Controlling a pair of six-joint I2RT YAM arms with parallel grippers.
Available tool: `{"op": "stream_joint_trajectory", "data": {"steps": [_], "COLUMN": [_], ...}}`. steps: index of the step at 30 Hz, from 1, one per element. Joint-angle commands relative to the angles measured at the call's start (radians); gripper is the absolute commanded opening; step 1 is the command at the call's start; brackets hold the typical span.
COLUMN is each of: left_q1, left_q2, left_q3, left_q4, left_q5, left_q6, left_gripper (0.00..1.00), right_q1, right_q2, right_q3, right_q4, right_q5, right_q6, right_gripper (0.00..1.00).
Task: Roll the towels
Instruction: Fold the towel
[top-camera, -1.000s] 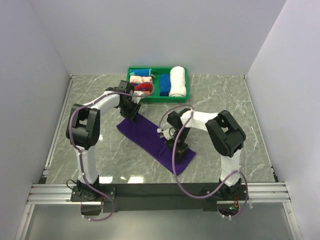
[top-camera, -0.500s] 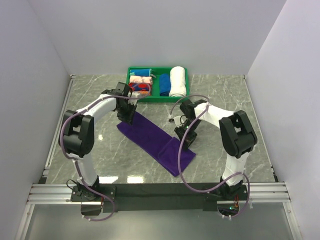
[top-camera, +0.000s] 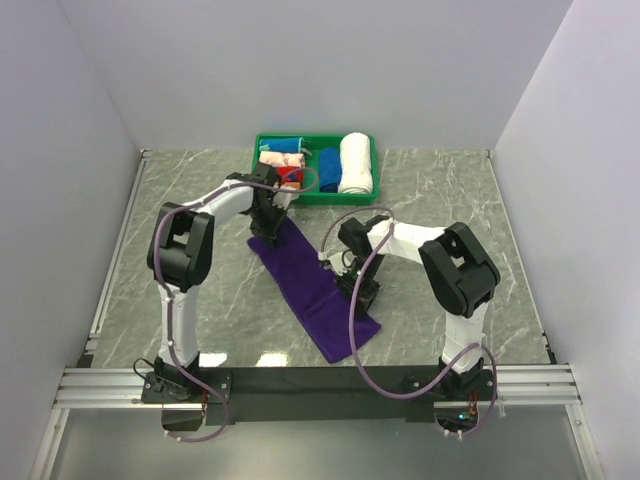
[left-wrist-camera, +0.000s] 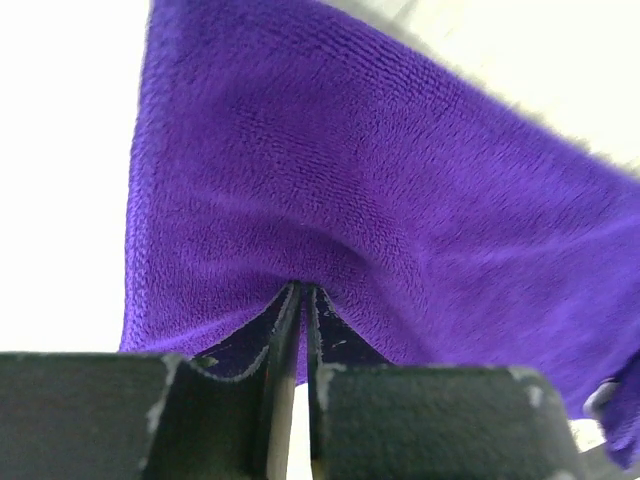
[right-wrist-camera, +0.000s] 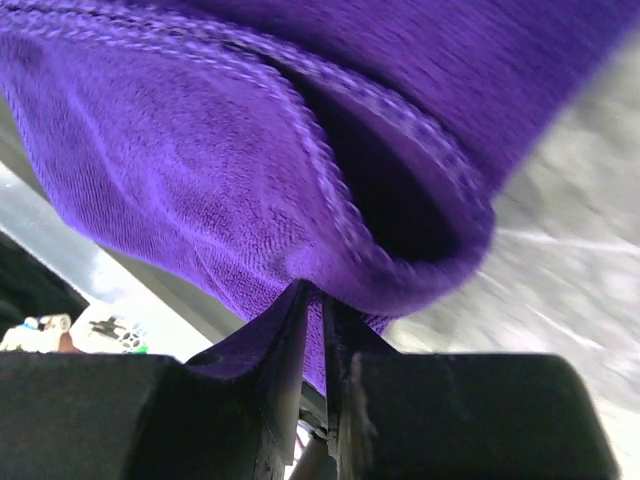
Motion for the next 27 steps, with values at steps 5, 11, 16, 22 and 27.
{"op": "stream_joint_trajectory", "data": {"steps": [5, 11, 16, 22, 27], "left_q1": [-0.044, -0.049, -0.05, -0.046, 0.023], "left_q2": [0.145, 0.201, 0.217, 0.171, 0.032], "left_q3": [0.196, 0.272, 0.298, 0.284, 0.234], "left_q4": [-0.002, 0.032, 0.052, 0.061, 0.072], "left_q5": [0.135, 0.191, 0.221, 0.245, 0.386], "left_q6": [0.06, 0.06, 0.092, 0.103, 0.062], "left_gripper": [0.16, 0.22, 0.26, 0.43, 0.55], "right_q1": [0.09, 0.148, 0.155, 0.156, 0.151], "right_q2": [0.034, 0.082, 0.108, 0.109, 0.097], "right_q3": [-0.013, -0.005, 0.016, 0.058, 0.098], "right_q4": [0.071, 0.077, 0.069, 0.072, 0.054], "right_q5": [-0.109, -0.125, -0.128, -0.114, -0.132], "right_q6": [0.037, 0.038, 0.041, 0.052, 0.047], "right_gripper": [0.2, 0.21, 0.21, 0.23, 0.26]}}
